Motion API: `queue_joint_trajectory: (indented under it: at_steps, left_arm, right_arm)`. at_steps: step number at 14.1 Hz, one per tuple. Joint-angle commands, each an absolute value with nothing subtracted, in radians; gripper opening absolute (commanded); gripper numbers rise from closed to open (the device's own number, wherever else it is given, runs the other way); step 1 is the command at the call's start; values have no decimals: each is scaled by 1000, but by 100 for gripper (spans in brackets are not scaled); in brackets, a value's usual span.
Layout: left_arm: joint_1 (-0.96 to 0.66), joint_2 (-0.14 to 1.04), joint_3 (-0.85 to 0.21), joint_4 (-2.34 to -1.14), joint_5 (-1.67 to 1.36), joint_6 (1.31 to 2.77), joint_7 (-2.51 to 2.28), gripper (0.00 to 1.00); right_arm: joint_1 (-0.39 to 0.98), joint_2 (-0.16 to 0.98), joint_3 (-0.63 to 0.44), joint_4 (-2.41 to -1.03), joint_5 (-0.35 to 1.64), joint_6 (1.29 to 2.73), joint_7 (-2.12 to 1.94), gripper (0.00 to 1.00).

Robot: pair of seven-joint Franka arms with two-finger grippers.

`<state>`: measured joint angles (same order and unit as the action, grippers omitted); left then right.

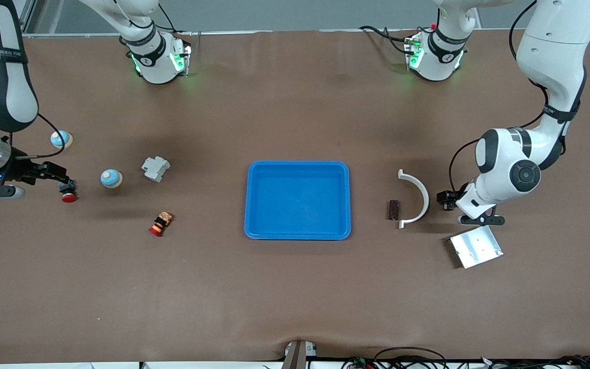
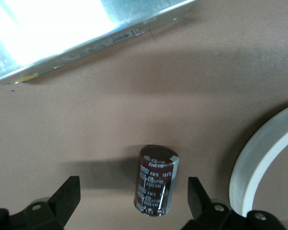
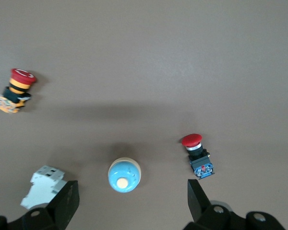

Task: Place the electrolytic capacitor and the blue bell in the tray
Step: 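Grasp the blue bell with the right gripper while the left gripper grasps the capacitor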

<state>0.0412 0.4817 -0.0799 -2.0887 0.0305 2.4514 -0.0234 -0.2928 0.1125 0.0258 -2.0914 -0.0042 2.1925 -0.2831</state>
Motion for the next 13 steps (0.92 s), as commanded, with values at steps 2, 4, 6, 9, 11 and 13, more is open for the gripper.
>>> queue_joint_trajectory:
  at_steps: [2, 4, 6, 9, 11, 13]
  left_arm:
    - [32, 489, -81, -2074, 46, 2457, -37, 52]
    - [32, 489, -81, -2074, 46, 2457, -38, 30]
    - [25, 486, -80, -2074, 51, 2456, -41, 3]
    - [25, 480, -80, -2074, 51, 2453, -51, 0]
    - [26, 469, -80, -2074, 51, 2445, -51, 0]
    - [26, 436, -80, -2074, 51, 2438, -52, 0]
  right_arm:
    - [-302, 71, 43, -2233, 3, 2301, -275, 100]
    - [-301, 71, 43, -2278, 12, 2351, -275, 100]
    - [-301, 75, 43, -2315, 12, 2410, -273, 100]
    - [-299, 92, 43, -2365, 12, 2503, -273, 100]
    - [-301, 117, 41, -2394, 12, 2552, -273, 100]
    - [-301, 121, 43, -2445, 12, 2629, -273, 100]
